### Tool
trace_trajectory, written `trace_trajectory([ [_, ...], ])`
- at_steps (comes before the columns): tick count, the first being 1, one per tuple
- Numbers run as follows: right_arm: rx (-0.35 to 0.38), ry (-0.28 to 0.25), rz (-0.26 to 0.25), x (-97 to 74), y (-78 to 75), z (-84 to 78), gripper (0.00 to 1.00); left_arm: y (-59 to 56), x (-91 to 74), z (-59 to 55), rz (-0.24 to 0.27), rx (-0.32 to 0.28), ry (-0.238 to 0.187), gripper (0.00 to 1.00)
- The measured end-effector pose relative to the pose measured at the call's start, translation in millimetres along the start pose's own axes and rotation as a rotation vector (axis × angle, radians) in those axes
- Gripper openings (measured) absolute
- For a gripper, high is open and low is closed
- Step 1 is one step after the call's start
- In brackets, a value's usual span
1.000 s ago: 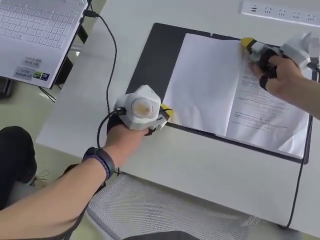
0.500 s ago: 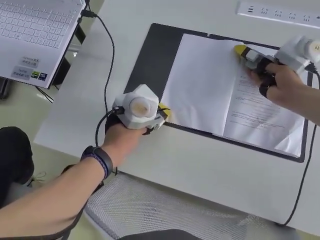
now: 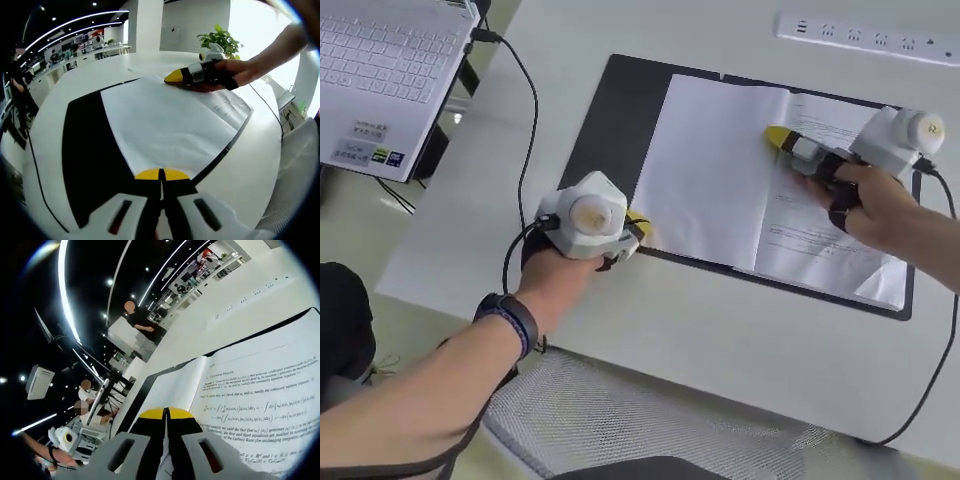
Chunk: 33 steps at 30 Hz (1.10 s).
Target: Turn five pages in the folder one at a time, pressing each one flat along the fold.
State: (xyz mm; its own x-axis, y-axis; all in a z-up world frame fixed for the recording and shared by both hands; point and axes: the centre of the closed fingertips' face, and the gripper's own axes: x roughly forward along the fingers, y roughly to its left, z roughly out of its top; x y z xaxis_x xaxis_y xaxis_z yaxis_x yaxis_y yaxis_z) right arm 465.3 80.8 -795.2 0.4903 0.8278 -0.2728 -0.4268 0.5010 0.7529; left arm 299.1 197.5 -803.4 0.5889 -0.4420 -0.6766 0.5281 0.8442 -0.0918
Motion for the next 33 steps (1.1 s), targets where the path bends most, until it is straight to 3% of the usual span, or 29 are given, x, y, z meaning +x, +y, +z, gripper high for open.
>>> trace_trajectory([
  [6,-0.01,0.027,0.031,-6.5,3.4,-12.8,0.0,-0.1,-0.4,0.1,-0.003,0.003,0.0,0.0],
  [11,-0.001,0.024,0.044,-19.8,19.7,-28.1,0.0,-0.5,-0.7,0.1,-0.003,0.0,0.0,0.0],
  [17,-0.027,0.066,0.064,-33.5,39.4,-49.7,0.0,-1.1,-0.9,0.0,-0.004,-0.001,0.001,0.0],
  [33,-0.032,0.129,0.094,-62.8,67.8,-92.9,0.0,-1.6,-1.0,0.5,-0.003,0.001,-0.001,0.0],
])
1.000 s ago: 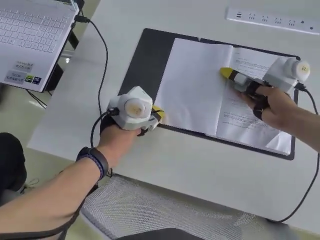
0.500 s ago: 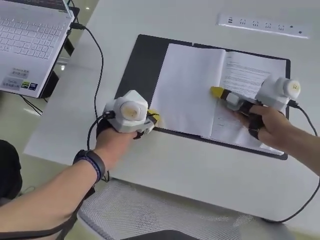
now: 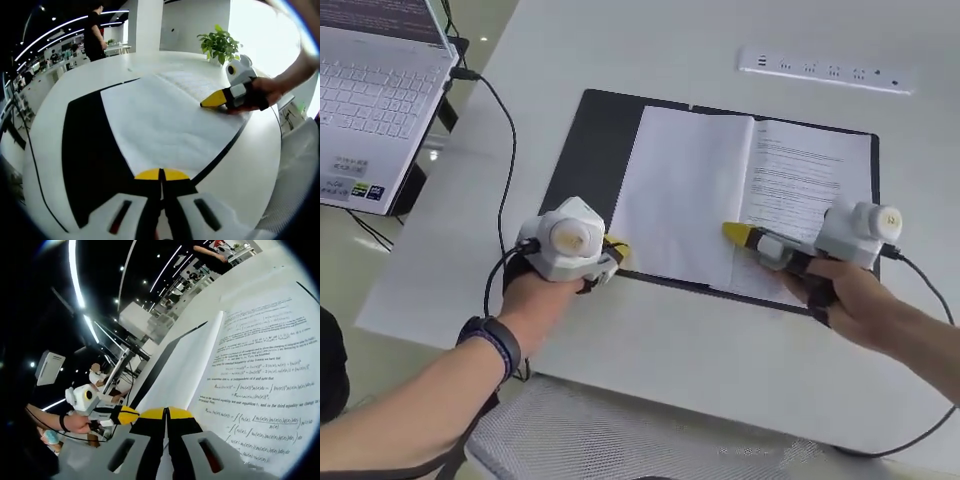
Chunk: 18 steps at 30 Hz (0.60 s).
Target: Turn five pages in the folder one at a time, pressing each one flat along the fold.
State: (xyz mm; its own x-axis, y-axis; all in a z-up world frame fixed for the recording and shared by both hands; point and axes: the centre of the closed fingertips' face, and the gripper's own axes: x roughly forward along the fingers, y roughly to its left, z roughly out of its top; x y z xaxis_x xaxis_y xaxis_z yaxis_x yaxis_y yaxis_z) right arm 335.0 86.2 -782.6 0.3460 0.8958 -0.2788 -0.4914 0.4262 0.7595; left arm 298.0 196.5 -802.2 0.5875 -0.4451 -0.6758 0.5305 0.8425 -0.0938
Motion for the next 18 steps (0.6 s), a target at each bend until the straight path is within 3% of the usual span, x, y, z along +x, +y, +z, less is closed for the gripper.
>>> trace_trajectory([
  [5,-0.008,0.038,0.018,-5.4,10.6,-17.9,0.0,1.3,1.5,-1.0,-0.003,0.001,0.0,0.0],
  [18,-0.006,0.065,0.022,-12.5,19.4,-39.9,0.0,5.8,7.9,-5.2,-0.004,0.001,0.001,0.0],
])
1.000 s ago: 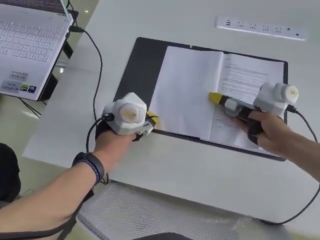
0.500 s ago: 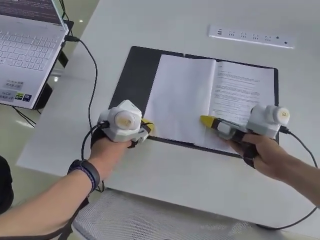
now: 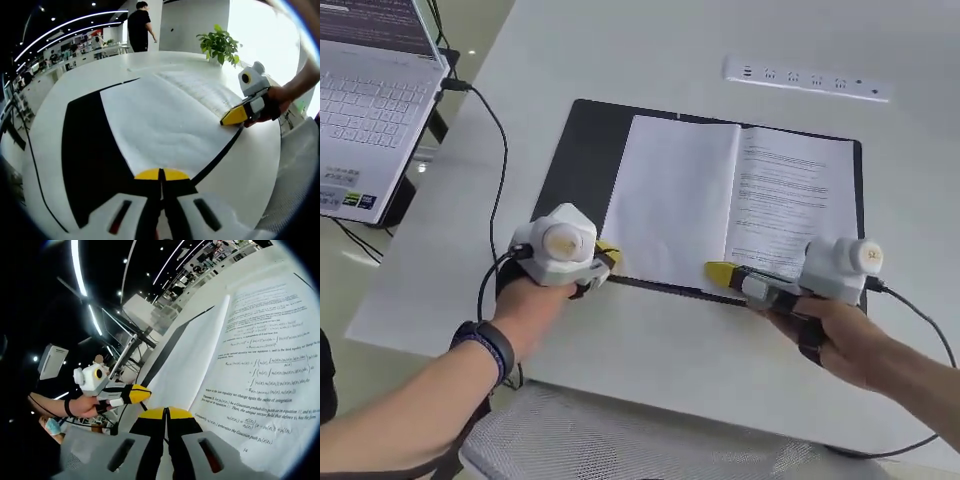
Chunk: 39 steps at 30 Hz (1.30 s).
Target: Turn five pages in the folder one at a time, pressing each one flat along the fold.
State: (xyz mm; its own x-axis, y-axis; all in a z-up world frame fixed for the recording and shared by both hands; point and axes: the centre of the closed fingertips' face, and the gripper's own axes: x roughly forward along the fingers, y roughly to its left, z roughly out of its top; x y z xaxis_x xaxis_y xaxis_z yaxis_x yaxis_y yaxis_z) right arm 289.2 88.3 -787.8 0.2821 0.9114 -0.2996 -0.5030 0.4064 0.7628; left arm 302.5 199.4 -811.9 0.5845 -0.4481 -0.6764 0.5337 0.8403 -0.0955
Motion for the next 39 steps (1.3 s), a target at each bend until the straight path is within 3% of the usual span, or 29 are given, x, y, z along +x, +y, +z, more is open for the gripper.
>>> trace_trajectory([
  [12,-0.013,0.034,-0.011,-4.1,4.4,-13.6,0.0,0.3,1.0,-1.3,0.001,-0.003,-0.001,0.0],
  [23,0.0,0.03,-0.037,-6.5,-3.4,-14.8,0.0,-0.7,1.8,-3.8,-0.003,-0.009,0.004,0.0],
  [30,0.006,-0.004,-0.068,-17.9,-10.7,-6.6,0.0,-6.3,0.2,-4.4,-0.014,0.021,0.017,0.06],
  [33,-0.008,-0.024,-0.089,-26.6,-9.6,-0.9,0.01,-7.9,-6.1,0.1,-0.02,0.019,0.001,0.09],
  [39,-0.052,-0.062,-0.141,-45.2,-16.3,14.7,0.11,-7.8,-18.3,10.0,-0.02,0.012,-0.022,0.16],
])
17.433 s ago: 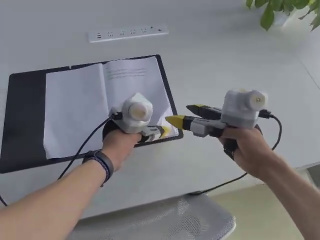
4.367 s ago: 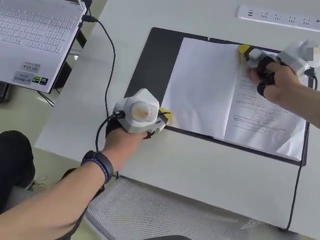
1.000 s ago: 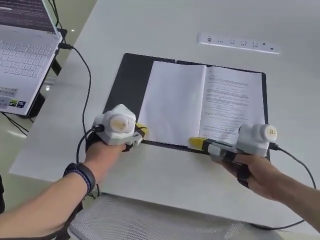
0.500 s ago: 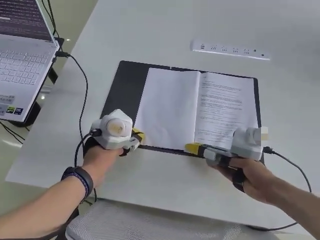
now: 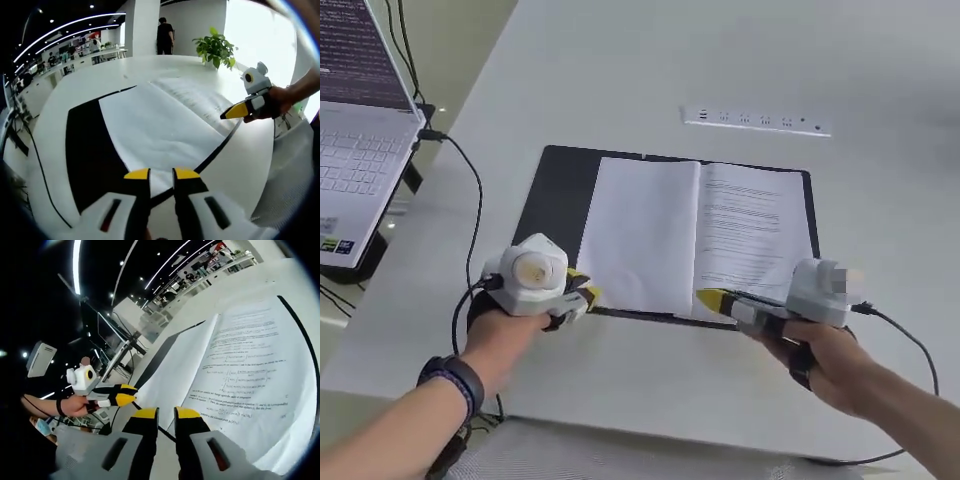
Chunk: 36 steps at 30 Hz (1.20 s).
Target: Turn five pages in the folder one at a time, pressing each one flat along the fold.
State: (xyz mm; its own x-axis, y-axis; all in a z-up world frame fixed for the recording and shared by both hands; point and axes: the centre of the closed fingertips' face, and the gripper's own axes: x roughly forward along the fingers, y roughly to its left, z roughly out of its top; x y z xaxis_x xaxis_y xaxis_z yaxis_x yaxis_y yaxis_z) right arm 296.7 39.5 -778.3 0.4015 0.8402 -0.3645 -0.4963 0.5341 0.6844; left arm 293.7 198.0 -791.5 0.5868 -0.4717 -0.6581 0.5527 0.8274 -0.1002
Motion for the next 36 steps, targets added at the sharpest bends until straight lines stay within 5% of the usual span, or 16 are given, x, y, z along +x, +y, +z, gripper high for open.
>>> trace_trajectory([
  [12,-0.123,-0.042,-0.148,-49.0,-24.2,30.9,0.32,-3.9,-24.8,34.1,-0.005,0.014,-0.065,0.27],
  [18,-0.181,-0.053,-0.192,-67.6,-17.8,40.9,0.39,-15.9,-39.6,55.0,-0.02,0.034,-0.09,0.34],
  [24,-0.267,-0.033,-0.214,-93.1,-2.3,49.2,0.5,-19.7,-52.7,60.5,-0.027,0.046,-0.093,0.42],
  [36,-0.322,-0.015,-0.255,-129.6,-0.5,52.1,0.67,-9.9,-86.6,68.0,0.0,0.022,-0.111,0.6],
])
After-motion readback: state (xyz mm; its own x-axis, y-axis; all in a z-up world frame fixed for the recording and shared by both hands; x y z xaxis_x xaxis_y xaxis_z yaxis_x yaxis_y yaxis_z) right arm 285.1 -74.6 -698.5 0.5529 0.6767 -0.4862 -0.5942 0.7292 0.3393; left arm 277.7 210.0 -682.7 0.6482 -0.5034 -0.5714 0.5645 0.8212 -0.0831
